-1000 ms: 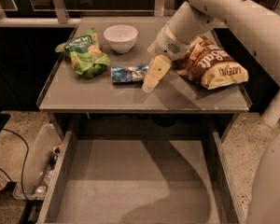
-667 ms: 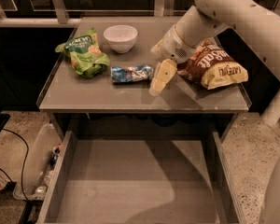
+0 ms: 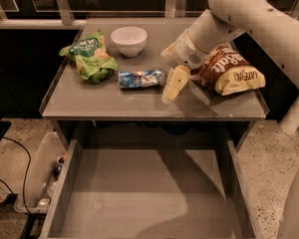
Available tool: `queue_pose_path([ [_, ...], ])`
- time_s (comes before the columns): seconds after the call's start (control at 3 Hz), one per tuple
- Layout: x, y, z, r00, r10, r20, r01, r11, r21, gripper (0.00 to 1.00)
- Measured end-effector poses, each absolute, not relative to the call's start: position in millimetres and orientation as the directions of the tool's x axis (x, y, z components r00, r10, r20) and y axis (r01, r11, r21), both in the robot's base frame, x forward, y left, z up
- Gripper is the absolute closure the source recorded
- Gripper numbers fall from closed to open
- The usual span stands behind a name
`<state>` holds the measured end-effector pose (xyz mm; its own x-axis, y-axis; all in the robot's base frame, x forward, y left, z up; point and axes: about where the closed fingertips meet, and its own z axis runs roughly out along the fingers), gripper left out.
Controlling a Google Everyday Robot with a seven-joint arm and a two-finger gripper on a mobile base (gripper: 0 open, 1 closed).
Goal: Place redbull can into top drawer
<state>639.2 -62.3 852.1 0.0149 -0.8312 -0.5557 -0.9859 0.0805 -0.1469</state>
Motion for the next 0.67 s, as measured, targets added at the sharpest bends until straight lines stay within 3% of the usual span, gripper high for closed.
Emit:
queue_pose_path([
  [0.67, 656.8, -40.9, 862.5, 0.045, -0.804, -0.592, -0.99, 0.043, -0.135, 0.0],
])
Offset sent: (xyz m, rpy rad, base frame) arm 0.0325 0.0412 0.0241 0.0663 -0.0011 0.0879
